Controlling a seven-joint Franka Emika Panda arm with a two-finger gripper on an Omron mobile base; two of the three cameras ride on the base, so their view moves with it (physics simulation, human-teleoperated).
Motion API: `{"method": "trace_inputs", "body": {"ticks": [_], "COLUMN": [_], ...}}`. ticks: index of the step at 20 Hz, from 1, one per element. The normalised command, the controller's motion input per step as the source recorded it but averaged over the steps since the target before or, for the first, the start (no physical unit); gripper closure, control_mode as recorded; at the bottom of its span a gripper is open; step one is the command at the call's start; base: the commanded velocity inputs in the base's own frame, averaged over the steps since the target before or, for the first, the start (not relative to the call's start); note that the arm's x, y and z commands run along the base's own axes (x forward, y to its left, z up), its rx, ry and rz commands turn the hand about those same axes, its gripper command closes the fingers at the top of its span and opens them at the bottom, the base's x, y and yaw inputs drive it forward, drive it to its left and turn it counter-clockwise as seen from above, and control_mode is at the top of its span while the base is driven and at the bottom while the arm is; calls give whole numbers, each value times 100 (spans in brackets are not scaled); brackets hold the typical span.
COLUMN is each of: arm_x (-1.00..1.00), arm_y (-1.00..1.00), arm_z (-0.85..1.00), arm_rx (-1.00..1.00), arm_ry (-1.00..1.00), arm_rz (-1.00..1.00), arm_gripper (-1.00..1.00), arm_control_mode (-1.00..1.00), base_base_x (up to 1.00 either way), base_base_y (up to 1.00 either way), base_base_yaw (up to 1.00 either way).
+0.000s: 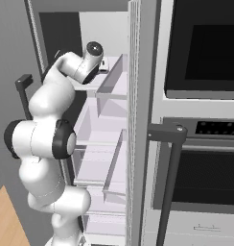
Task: Place one garlic and one chicken drumstick in each tupperware on the nearby counter, to pack two identical lunches.
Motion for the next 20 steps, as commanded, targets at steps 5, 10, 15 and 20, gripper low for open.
{"method": "trace_inputs", "body": {"ticks": [5, 10, 15, 20], "arm_x": [0, 13, 36, -17], "arm_y": [2, 4, 2, 0], "arm_z": [-6, -26, -26, 11], "arm_rx": [-2, -7, -7, -5], "arm_ry": [-7, -16, -5, 0], "arm_rz": [16, 20, 18, 12], "arm_gripper": [-100, -100, -100, -100], "arm_control_mode": [-100, -100, -100, -100], "base_base_x": [0, 0, 0, 0], "base_base_y": [0, 0, 0, 0], "base_base_yaw": [0, 0, 0, 0]}}
